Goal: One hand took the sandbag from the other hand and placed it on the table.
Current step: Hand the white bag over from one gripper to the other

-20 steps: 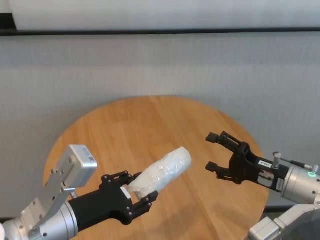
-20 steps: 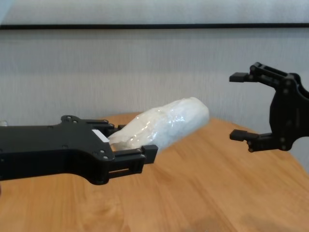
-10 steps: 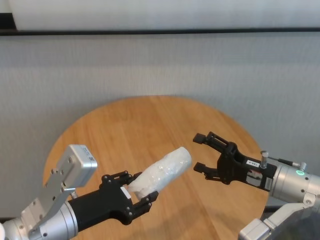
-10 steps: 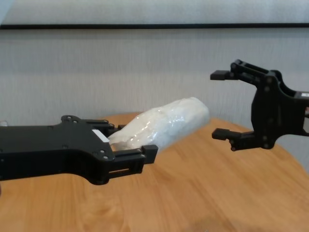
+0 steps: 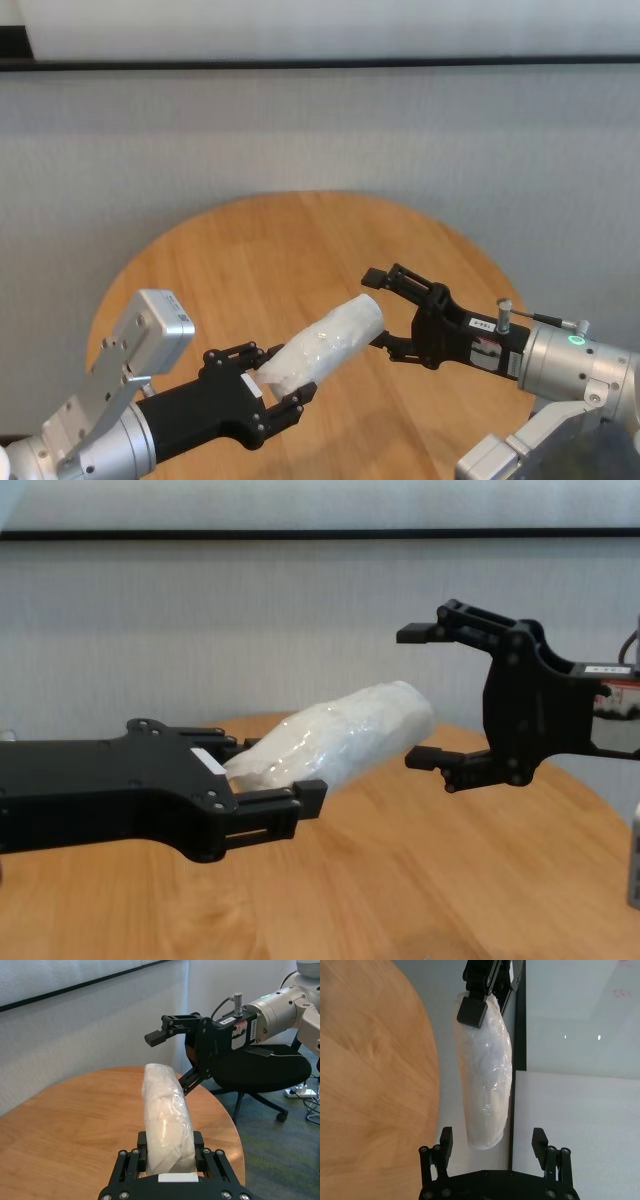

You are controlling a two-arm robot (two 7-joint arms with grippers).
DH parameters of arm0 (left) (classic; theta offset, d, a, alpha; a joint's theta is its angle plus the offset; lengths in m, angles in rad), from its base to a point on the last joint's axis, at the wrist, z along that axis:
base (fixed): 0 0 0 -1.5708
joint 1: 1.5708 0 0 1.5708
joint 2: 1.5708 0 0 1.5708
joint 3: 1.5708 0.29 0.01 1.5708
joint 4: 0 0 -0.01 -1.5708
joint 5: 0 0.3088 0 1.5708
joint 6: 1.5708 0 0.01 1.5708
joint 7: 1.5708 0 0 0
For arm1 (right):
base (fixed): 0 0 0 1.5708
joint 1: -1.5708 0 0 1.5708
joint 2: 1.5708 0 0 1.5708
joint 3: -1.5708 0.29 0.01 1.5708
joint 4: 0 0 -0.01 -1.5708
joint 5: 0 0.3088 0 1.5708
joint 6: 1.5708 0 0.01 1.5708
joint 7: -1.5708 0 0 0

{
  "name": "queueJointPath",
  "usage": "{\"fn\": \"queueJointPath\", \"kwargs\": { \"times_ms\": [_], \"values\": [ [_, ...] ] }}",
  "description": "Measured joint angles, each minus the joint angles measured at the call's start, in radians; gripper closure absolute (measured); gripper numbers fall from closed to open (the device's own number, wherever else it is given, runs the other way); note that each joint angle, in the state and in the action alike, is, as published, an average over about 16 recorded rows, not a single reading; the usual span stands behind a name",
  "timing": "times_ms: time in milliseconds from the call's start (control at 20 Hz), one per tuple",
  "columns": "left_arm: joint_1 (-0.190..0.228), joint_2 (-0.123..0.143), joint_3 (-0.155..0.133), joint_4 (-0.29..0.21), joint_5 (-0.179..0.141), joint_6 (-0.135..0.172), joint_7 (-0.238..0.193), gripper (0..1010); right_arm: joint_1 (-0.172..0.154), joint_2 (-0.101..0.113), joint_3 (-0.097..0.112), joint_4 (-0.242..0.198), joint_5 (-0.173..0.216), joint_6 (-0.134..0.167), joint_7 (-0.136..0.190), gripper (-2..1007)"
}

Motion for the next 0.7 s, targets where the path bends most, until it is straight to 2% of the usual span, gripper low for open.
{"fn": "queueJointPath", "kwargs": {
  "times_ms": [300, 700],
  "values": [
    [0.0, 0.0, 0.0, 0.0, 0.0, 0.0, 0.0, 452, 0.009, -0.007, -0.012, 0.001, 0.012, 0.007, 0.021, 5],
    [0.0, 0.0, 0.0, 0.0, 0.0, 0.0, 0.0, 452, 0.016, -0.01, -0.018, 0.004, 0.016, 0.016, 0.027, 4]
  ]
}}
